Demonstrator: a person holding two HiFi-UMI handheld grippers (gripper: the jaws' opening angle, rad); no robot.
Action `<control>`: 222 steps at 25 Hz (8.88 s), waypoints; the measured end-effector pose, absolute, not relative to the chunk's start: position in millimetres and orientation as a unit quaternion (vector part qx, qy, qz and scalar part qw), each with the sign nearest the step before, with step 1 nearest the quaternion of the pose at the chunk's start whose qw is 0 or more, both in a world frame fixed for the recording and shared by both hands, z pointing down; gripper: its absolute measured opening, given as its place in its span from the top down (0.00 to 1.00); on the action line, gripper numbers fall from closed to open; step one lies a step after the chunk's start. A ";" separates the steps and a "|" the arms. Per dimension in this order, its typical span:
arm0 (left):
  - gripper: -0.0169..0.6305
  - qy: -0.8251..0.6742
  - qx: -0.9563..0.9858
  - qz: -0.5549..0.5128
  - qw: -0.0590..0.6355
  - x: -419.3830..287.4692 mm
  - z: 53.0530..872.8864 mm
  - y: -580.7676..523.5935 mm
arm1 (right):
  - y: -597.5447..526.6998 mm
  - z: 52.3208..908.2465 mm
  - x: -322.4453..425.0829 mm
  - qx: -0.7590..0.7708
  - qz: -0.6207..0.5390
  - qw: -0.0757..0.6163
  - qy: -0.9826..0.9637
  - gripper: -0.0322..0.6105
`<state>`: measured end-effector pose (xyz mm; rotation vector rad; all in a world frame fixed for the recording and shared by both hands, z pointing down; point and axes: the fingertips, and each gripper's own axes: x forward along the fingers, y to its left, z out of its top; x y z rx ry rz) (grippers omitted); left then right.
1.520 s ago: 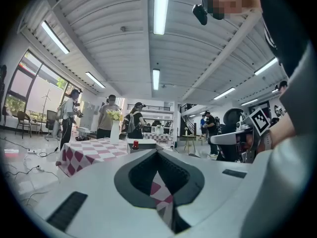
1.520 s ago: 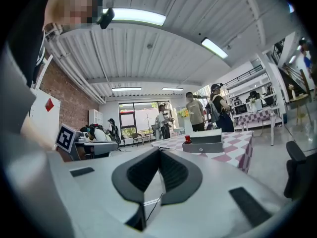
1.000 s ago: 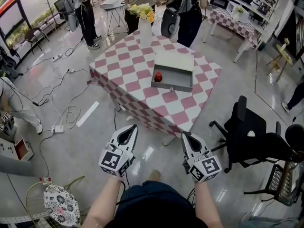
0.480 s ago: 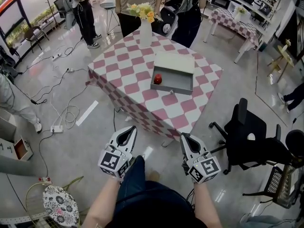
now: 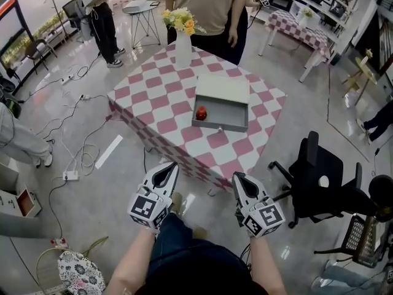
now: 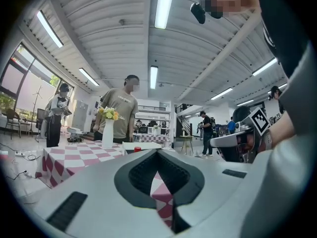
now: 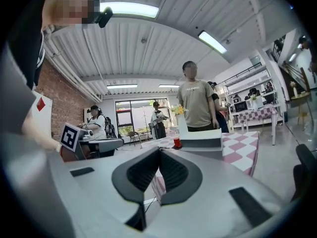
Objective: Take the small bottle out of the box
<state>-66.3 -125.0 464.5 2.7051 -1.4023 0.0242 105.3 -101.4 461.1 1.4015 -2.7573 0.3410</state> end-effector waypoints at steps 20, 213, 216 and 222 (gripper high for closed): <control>0.97 -0.411 0.910 0.018 0.058 -80.0 471.5 -274.9 | -235.5 470.1 72.3 0.473 0.127 0.029 -0.871 0.95; 0.97 -0.356 0.933 -0.049 -0.009 -45.6 347.7 -409.8 | -360.9 321.8 120.5 0.544 0.043 0.016 -0.838 0.72; 0.97 -0.359 0.932 -0.050 -0.009 -47.1 347.4 -411.7 | -363.0 322.0 119.7 0.542 0.042 0.015 -0.839 0.72; 0.97 -0.365 0.930 -0.046 -0.003 -50.5 353.0 -415.3 | -367.4 328.2 116.2 0.536 0.048 0.017 -0.843 0.72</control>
